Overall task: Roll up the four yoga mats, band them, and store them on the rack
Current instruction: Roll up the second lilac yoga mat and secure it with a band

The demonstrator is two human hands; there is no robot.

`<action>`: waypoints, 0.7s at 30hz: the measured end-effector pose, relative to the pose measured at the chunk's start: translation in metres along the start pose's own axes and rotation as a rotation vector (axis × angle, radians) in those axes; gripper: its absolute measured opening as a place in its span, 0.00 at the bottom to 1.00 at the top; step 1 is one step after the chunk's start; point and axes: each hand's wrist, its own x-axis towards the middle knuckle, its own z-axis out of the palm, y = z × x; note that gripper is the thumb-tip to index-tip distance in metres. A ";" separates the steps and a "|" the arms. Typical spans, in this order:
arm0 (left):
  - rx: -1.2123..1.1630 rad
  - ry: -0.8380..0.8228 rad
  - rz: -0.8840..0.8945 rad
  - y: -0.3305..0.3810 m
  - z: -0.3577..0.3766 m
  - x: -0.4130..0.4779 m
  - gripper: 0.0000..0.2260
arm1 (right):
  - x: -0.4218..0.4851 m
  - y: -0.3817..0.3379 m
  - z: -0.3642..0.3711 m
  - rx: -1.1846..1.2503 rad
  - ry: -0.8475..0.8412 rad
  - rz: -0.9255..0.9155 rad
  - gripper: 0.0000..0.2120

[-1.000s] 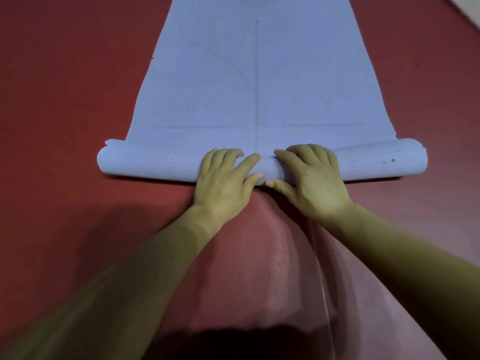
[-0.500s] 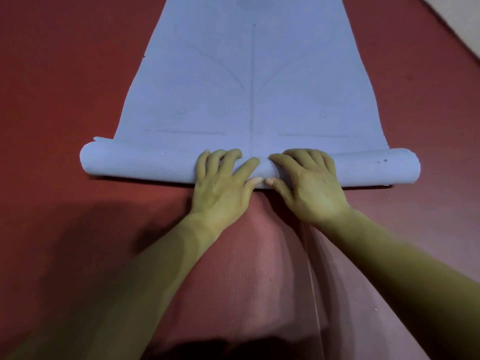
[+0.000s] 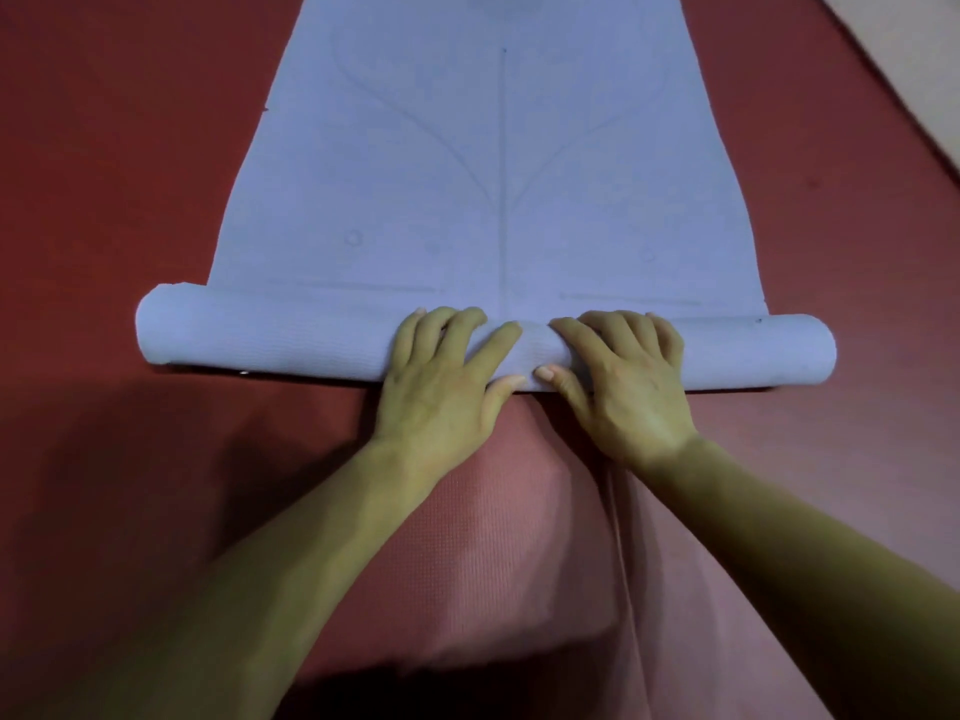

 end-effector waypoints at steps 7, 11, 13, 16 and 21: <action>-0.019 -0.058 0.028 -0.010 -0.011 0.024 0.19 | 0.014 -0.011 -0.028 0.026 -0.166 0.043 0.30; -0.002 -0.150 0.010 -0.008 -0.015 0.032 0.17 | 0.013 -0.012 -0.034 0.058 -0.243 0.046 0.31; 0.016 -0.135 0.012 -0.010 -0.010 0.037 0.17 | 0.017 -0.008 -0.024 0.081 -0.193 0.067 0.29; 0.020 -0.098 0.058 -0.012 -0.006 0.040 0.21 | 0.017 -0.003 -0.011 0.073 -0.107 0.041 0.24; 0.006 -0.051 0.008 -0.010 -0.006 0.027 0.20 | 0.032 0.005 -0.014 0.052 -0.167 -0.019 0.26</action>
